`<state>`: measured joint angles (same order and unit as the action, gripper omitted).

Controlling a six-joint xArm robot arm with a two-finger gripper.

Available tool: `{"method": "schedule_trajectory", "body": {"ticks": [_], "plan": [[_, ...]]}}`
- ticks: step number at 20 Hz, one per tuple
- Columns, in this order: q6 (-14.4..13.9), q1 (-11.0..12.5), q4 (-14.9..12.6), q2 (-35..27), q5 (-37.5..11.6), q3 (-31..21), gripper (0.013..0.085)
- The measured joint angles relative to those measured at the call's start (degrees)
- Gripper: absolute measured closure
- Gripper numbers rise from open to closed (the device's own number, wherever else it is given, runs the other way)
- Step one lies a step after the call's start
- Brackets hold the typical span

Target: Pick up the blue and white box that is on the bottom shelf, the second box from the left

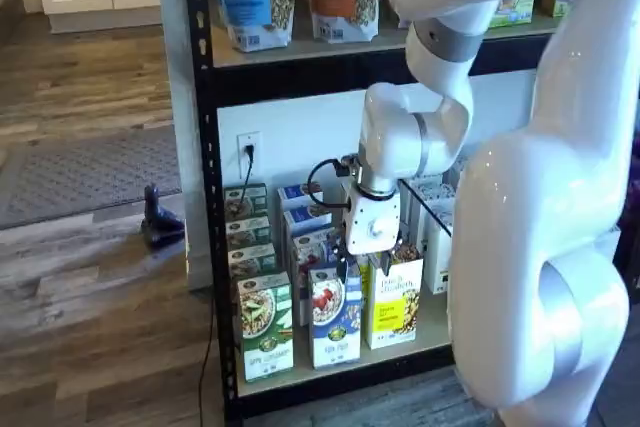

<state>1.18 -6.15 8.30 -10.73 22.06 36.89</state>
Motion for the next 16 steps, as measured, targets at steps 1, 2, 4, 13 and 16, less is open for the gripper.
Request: {"method": "schedule_trajectory", "body": {"ticks": [1,2,4,13,16], "plan": [[0.4,0.1,0.4,-1.2,-0.3,0.9,0.013],[0.8,0.1,0.7,-2.1,-0.5,1.6,0.013],[1.4,0.2,1.3,-4.1,-1.3,2.9,0.013],[0.4,-0.1,0.2,-12.0,-3.3,9.2,0.013],[-0.6,0.0,-0.9,-14.2,-3.0,11.4,0.013]]}}
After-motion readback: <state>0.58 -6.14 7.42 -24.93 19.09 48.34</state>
